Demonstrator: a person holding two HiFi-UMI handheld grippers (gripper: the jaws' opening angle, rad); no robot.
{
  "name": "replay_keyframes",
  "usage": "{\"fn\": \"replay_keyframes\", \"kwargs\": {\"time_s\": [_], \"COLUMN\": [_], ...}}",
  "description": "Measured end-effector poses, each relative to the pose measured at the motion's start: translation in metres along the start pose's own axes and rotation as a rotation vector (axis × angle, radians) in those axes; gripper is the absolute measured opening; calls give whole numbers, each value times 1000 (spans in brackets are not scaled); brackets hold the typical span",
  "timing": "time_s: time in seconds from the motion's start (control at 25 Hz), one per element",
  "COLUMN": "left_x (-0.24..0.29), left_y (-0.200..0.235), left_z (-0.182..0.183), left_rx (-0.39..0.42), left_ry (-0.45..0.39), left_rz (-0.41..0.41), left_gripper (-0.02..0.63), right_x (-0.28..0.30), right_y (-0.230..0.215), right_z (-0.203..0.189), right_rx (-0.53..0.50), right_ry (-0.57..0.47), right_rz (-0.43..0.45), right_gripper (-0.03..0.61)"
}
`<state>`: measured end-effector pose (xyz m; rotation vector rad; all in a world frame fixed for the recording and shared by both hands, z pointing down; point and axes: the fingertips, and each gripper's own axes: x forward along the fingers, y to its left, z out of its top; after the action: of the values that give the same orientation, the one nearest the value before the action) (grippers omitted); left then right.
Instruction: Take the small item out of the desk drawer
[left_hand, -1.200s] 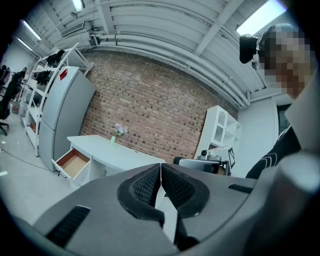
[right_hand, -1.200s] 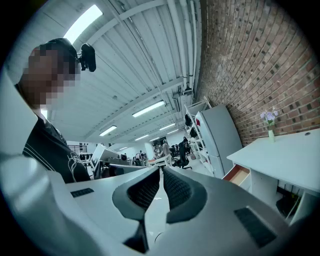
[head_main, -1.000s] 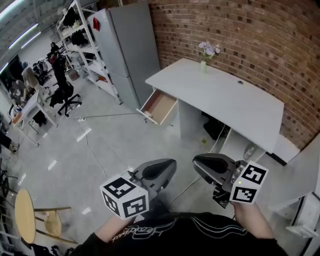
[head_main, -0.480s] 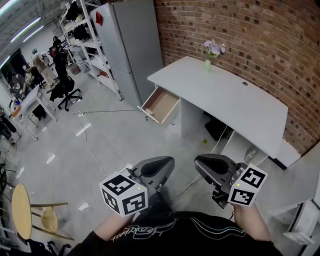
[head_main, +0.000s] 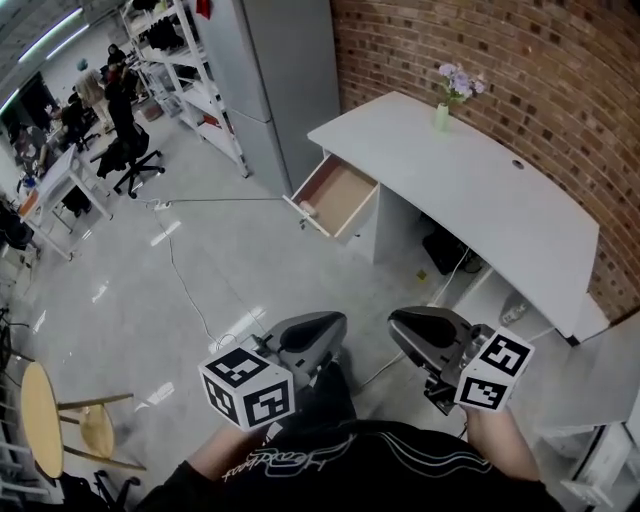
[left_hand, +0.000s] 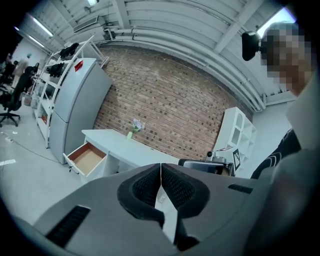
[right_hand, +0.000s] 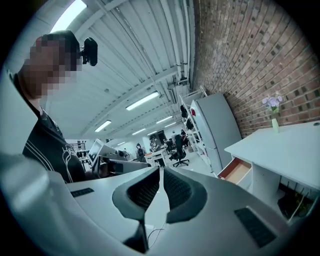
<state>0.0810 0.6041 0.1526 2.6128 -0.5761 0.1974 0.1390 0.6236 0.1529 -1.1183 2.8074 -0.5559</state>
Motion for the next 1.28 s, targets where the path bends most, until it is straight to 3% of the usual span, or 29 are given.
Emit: {"fn": "replay_keyframes", "kwargs": {"time_s": [0.24,0.6,0.76,0.96,1.12,1.28], "left_x": [33,97,111,120,119,119], "left_y": [104,304,378,440,475,503], "left_z": [44,122,142,141,136,133], "left_rx": [-58,-112,-143,-177,-158,-204], "left_ry": [29,76,63,47,50,50], "left_rz": [15,54,62,64,124,160], "left_gripper": [23,23,23,23,23,23], "right_x": [86,252,313,360,377,394], "right_y": [-72,-218,-265,-300,-316,-334], "right_z": [22,70,76,58,40,28], "right_rx": [59,202,164,120,142,156], "right_ry": [48,48,101,191,255,299], "right_rz": [-12,-11,-39,-97,-110,-104], "right_gripper": [57,57,57,57,57,57]}}
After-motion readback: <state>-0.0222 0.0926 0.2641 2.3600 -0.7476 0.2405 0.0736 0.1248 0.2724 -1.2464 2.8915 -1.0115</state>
